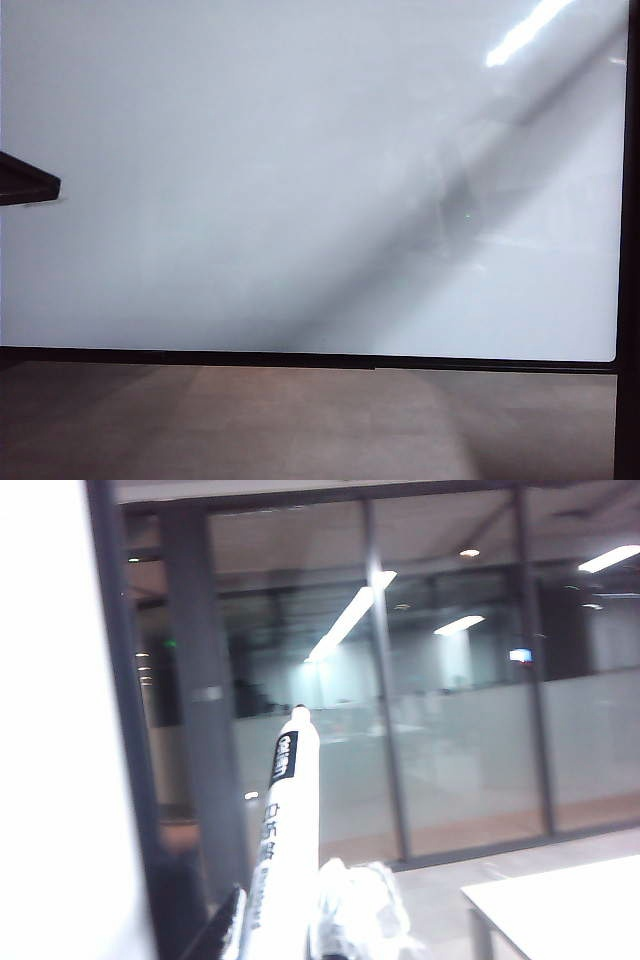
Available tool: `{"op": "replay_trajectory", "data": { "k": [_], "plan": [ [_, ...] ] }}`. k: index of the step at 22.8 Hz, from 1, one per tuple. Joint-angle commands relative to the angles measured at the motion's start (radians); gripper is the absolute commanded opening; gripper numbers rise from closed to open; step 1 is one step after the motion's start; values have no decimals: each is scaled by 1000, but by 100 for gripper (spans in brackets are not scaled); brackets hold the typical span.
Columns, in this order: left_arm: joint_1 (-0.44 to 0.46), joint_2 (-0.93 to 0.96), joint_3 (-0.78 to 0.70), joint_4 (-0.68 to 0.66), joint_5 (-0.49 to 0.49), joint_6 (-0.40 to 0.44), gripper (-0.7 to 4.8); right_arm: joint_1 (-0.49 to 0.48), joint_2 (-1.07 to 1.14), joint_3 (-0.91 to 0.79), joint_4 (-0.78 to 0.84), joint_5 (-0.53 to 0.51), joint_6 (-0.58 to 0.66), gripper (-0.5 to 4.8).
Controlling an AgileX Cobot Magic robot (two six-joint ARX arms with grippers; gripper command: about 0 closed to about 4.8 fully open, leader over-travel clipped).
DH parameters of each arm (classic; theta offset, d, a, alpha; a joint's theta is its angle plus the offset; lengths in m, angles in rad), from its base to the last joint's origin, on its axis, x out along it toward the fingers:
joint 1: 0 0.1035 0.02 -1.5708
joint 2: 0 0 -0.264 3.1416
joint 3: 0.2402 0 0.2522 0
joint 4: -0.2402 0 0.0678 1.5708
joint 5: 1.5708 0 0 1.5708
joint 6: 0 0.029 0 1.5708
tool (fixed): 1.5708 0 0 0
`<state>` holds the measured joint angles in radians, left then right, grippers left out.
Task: Reach to the right to find the marker pen, pick it up, and write the number 9 on the whiteboard.
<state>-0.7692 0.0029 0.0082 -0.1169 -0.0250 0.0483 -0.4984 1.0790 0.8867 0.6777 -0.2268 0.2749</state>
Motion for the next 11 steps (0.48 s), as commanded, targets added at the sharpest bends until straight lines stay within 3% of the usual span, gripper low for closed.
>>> {"op": "replay_trajectory", "data": {
  "k": [1,3,6,11],
  "plan": [
    [99,1,0,5,3,-3,-5,37,-224,1,-246,90,0,-6],
    [200,1,0,5,3,-3,-5,80,-363,2,-373,4,47,-6],
    [275,1,0,5,-1,-3,-5,196,-397,1,-471,-39,73,-6],
    [315,1,0,4,0,-3,-5,521,-370,1,-548,24,34,-6]
  ]
}}
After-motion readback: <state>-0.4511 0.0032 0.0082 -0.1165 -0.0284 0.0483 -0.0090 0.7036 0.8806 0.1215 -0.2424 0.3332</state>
